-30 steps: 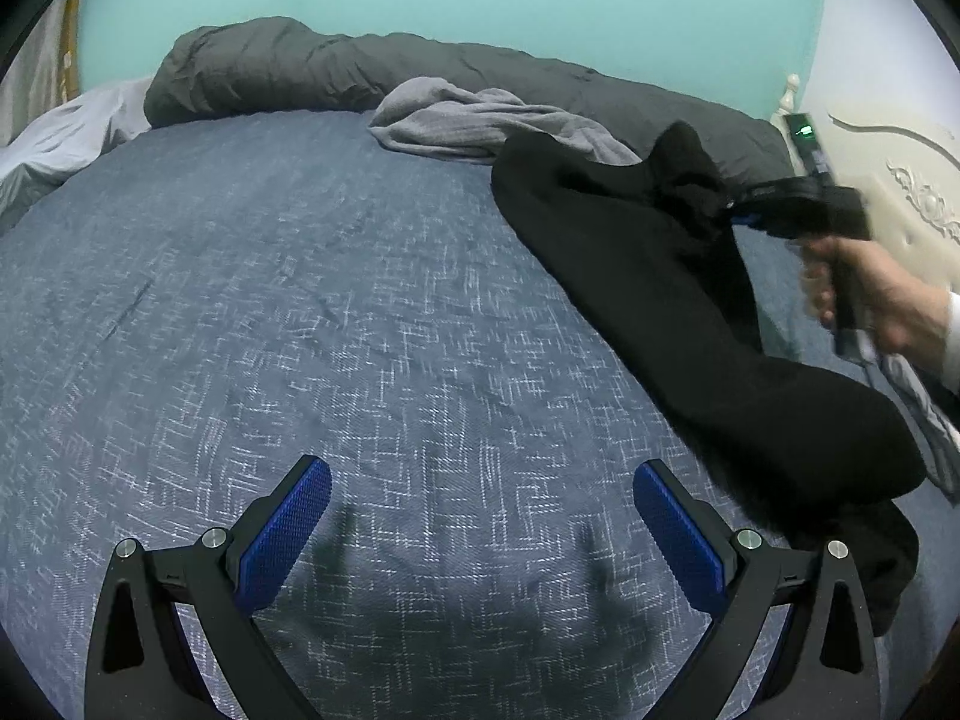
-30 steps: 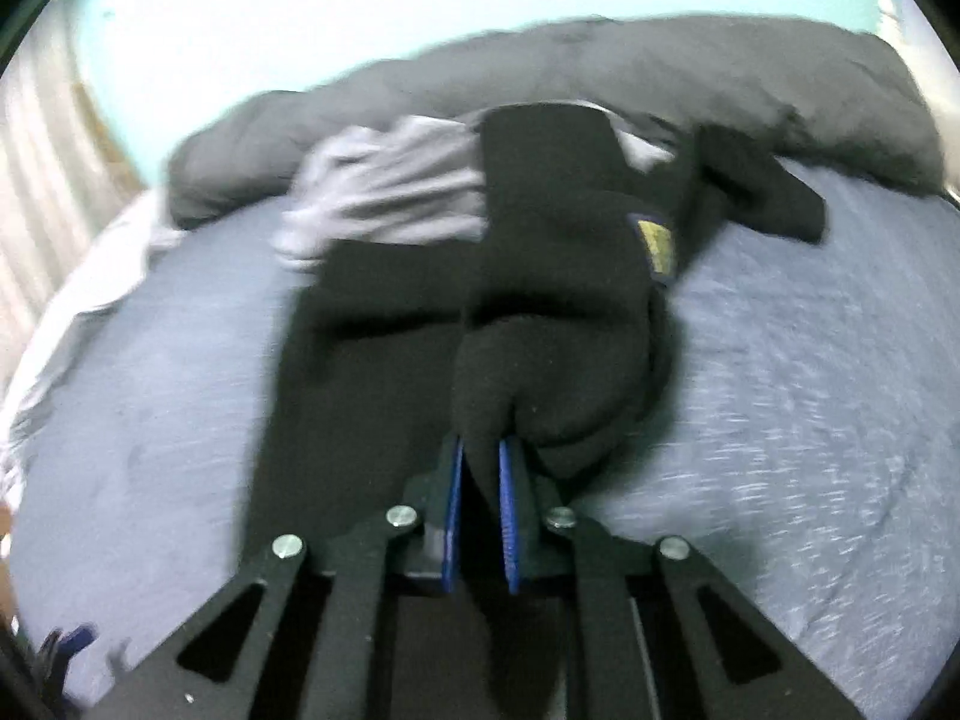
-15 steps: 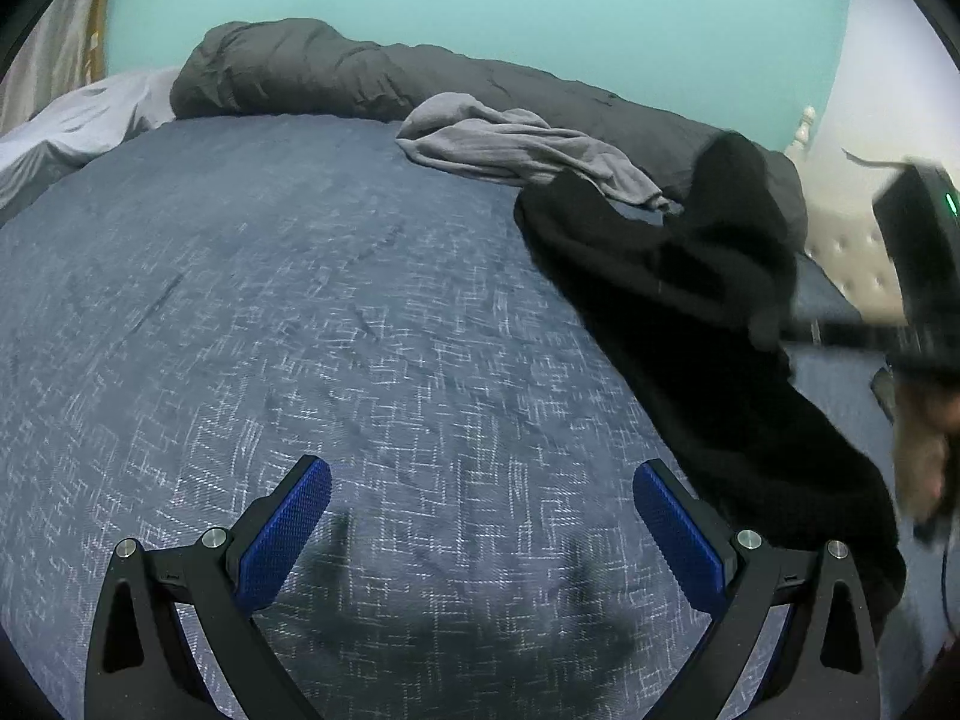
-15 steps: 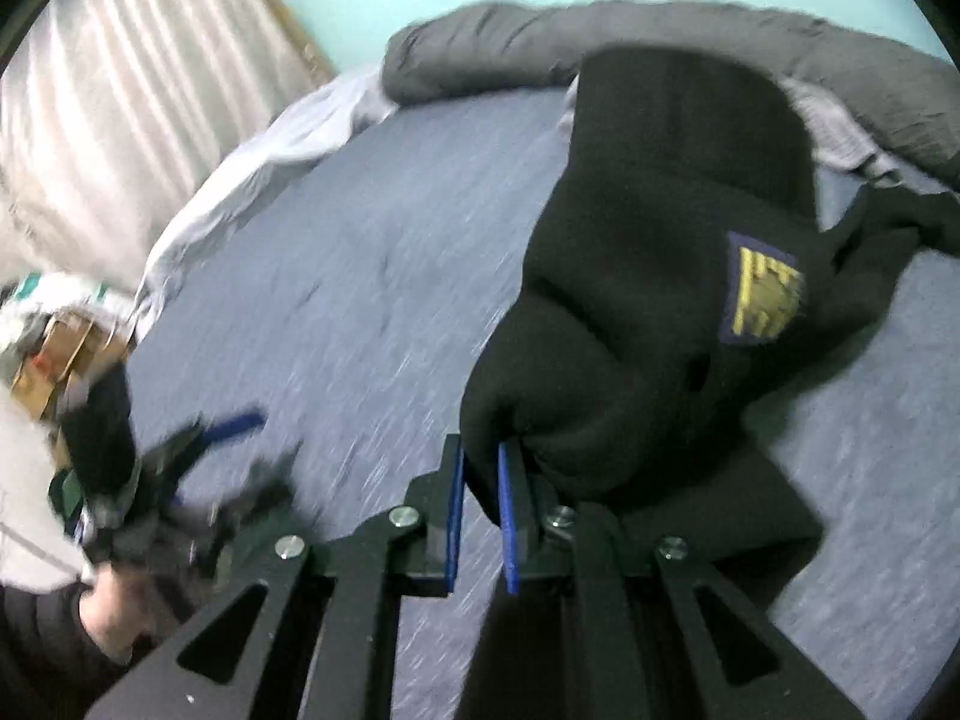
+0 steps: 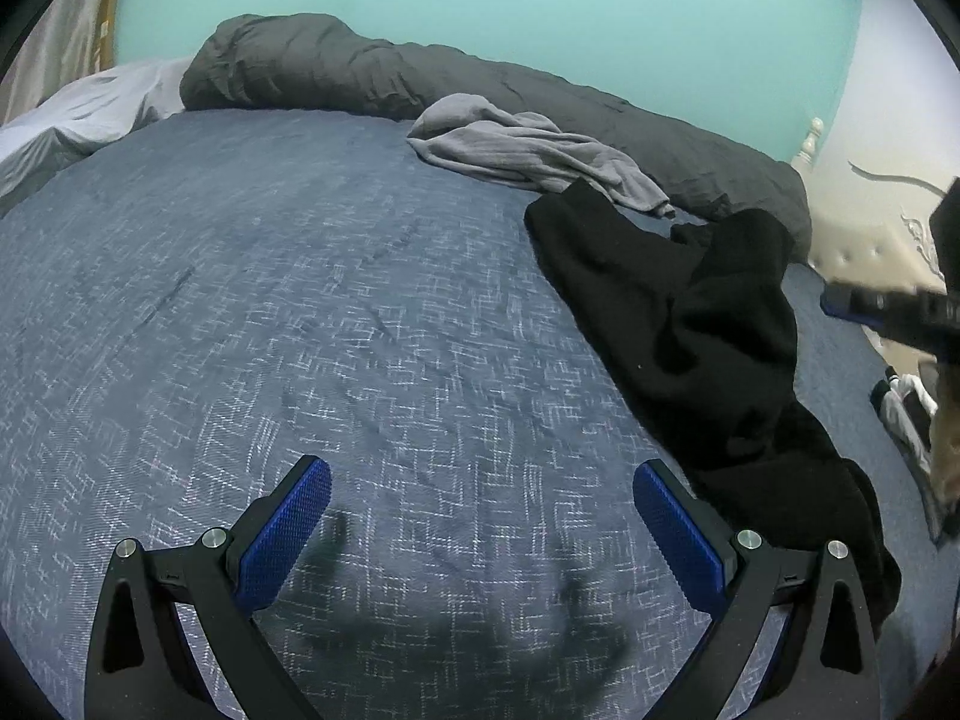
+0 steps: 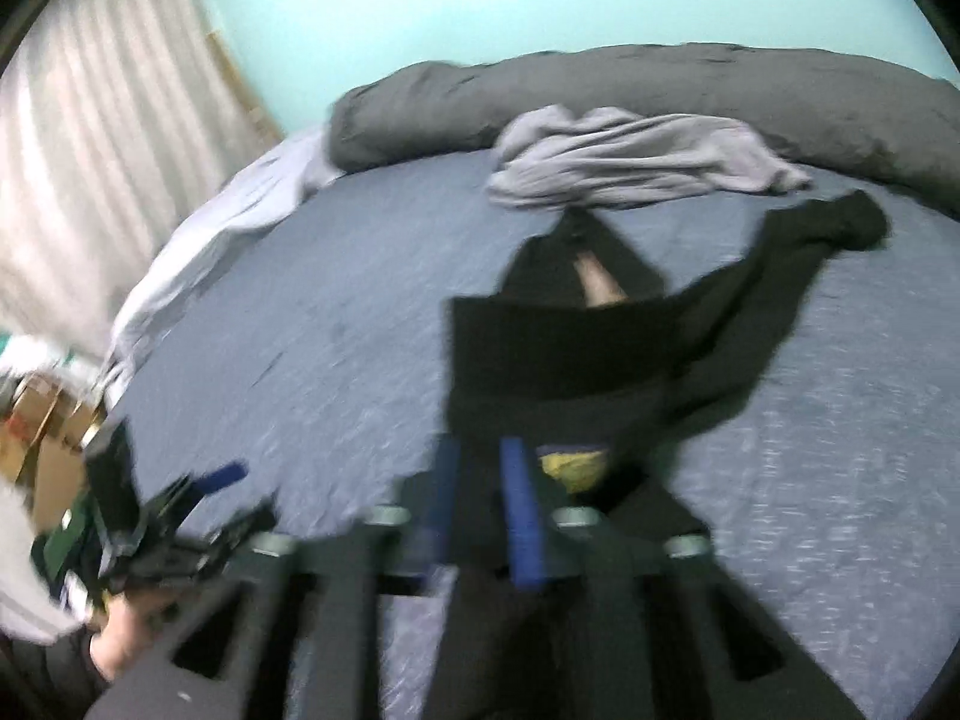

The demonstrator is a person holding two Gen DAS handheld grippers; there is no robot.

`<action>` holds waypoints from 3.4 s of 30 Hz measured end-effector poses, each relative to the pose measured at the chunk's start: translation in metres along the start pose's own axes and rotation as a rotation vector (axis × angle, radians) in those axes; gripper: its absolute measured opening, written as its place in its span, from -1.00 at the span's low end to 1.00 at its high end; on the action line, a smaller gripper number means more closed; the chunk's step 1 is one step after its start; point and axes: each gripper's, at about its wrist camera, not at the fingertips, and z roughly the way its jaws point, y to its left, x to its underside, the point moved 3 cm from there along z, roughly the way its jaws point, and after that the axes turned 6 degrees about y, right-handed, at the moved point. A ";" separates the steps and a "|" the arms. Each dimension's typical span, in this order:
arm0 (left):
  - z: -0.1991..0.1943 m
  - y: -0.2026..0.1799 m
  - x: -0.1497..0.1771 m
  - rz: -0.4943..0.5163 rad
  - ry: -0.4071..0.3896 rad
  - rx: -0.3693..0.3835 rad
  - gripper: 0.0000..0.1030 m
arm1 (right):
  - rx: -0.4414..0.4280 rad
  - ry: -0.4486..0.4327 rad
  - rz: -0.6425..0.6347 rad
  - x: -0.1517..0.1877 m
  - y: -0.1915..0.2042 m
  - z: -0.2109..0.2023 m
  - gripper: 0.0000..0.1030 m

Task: Fold clothes

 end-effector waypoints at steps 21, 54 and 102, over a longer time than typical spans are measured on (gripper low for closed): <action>-0.018 0.030 0.003 -0.032 -0.012 -0.036 0.99 | -0.164 -0.013 -0.176 -0.045 0.102 0.074 -1.00; -0.031 0.050 0.006 -0.076 -0.021 -0.029 0.99 | -0.033 0.025 -0.135 -0.009 0.083 0.090 -0.78; 0.017 0.053 0.001 0.037 0.179 -0.200 0.99 | -0.120 0.023 0.001 0.062 0.066 0.038 0.00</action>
